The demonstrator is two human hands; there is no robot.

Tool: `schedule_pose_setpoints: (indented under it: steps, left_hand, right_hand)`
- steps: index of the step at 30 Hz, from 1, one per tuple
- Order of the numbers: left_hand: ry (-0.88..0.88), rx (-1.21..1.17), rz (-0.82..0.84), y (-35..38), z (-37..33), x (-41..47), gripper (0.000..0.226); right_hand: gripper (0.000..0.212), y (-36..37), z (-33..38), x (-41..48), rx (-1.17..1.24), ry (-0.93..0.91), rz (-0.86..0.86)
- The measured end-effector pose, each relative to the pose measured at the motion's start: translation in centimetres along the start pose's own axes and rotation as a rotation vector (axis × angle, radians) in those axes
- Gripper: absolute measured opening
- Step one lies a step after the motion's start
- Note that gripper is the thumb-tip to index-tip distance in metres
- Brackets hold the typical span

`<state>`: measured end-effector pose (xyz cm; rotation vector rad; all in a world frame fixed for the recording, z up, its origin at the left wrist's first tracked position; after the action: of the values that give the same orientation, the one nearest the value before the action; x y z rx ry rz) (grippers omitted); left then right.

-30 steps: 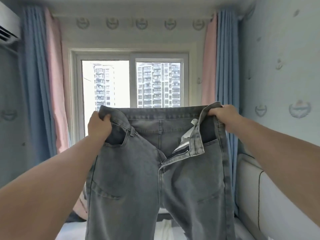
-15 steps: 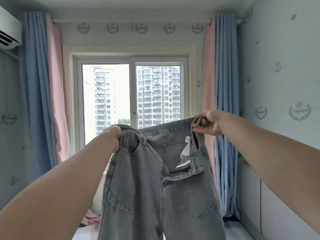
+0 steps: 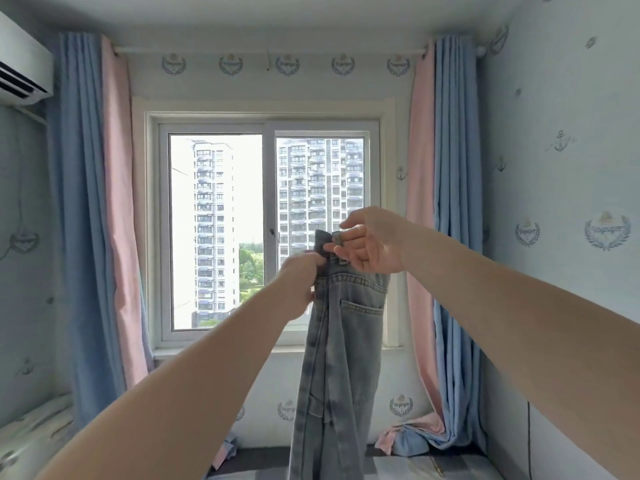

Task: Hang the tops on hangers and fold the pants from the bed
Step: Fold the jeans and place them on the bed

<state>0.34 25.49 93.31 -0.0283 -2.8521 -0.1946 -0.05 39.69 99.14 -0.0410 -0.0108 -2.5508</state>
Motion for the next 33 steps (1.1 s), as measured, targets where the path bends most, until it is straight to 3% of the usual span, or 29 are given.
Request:
schedule_pose_setpoints:
  steps: [4,6,9,13,15,17,18,20,22,24,28,33]
  left_hand:
    - [0.087,0.104,0.226,1.4,0.6,-0.8,0.028]
    - [0.157,0.221,0.164,1.6,1.1,-0.5,0.038]
    - [0.209,0.229,0.02,1.2,1.7,-0.2,0.031]
    - [0.189,0.069,0.017,-0.7,2.1,0.5,0.028]
    - [0.182,0.011,0.018,-1.6,1.7,0.5,0.028]
    - [0.185,-0.048,0.004,-2.5,1.0,0.4,0.025]
    - [0.184,-0.075,-0.005,-2.9,0.6,0.3,0.023]
    - [0.182,-0.123,-0.012,-3.8,-0.3,0.3,0.021]
    - [0.166,-0.156,0.006,-4.7,-1.1,0.2,0.021]
    - [0.139,-0.151,0.051,-5.7,-1.9,0.0,0.022]
    - [0.105,-0.071,0.081,-9.1,-3.4,-1.0,0.027]
    - [0.213,0.057,-0.007,-15.1,-6.8,-2.0,0.034]
  right_hand:
    - [0.032,1.2,0.9,-0.4,-0.097,-0.052,-0.016]
    - [0.027,1.8,1.0,-0.7,-0.146,-0.077,-0.017]
    - [0.021,1.9,1.2,-1.3,-0.29,-0.145,-0.055]
    - [0.016,-2.8,1.4,-2.1,-0.459,-0.447,-0.358]
    - [0.038,-5.8,-0.1,-2.3,-0.62,-0.477,-0.562]
    - [0.085,-8.0,-2.8,-2.2,-0.671,-0.396,-0.682]
    - [0.106,-8.8,-4.4,-2.0,-0.61,-0.341,-0.664]
    - [0.127,-8.9,-7.9,-1.1,-0.363,-0.186,-0.425]
    - [0.117,-7.1,-11.0,-0.3,-0.195,-0.003,-0.083]
    - [0.089,-5.3,-12.3,0.4,-0.102,0.033,0.072]
    - [0.055,-3.0,-10.4,1.7,0.053,-0.103,-0.069]
    - [0.025,1.3,-5.7,3.2,-0.107,-0.264,-0.274]
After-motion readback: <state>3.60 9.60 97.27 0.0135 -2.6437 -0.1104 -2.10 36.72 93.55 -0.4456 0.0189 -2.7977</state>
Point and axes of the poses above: each hand's wrist, its own x-axis towards the middle knuckle, its own y-axis out of the palm, z = x × y, the point moved 4 cm from there along x, towards the middle knuckle, and after that the axes turned 9 degrees about z, right-handed, at the moved point
